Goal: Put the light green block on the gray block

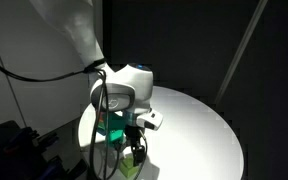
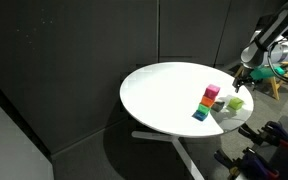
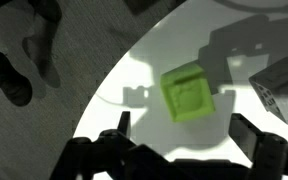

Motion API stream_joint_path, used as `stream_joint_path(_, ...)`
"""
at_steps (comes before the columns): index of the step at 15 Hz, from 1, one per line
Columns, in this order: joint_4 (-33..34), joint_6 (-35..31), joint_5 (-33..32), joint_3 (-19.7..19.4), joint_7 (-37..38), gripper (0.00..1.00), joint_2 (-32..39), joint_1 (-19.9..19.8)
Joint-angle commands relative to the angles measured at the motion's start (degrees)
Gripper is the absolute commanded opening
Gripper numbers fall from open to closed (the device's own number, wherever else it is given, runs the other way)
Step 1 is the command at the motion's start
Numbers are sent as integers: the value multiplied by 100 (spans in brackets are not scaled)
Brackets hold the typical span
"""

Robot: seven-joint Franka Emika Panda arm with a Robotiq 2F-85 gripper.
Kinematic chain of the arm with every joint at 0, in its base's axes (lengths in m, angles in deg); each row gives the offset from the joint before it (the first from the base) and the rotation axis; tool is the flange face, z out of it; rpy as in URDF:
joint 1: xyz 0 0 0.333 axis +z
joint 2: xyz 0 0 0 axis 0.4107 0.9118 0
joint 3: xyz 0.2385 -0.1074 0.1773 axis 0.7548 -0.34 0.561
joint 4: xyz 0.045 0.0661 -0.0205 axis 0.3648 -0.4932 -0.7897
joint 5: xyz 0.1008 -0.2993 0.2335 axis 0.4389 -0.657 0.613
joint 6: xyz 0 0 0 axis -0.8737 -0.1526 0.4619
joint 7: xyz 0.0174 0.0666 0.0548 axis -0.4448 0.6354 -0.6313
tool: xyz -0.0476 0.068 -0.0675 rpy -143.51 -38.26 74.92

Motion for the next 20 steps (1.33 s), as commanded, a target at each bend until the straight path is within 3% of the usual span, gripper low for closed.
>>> stream_joint_path(1, -36, -170, 326, 280, -675, 100, -2, -292)
stream_joint_path(10, 16, -285, 505, 668, -1871, 100, 164, -769)
stream_joint_path(20, 84, -853, 482, 1136, -2205, 100, 587, -1119)
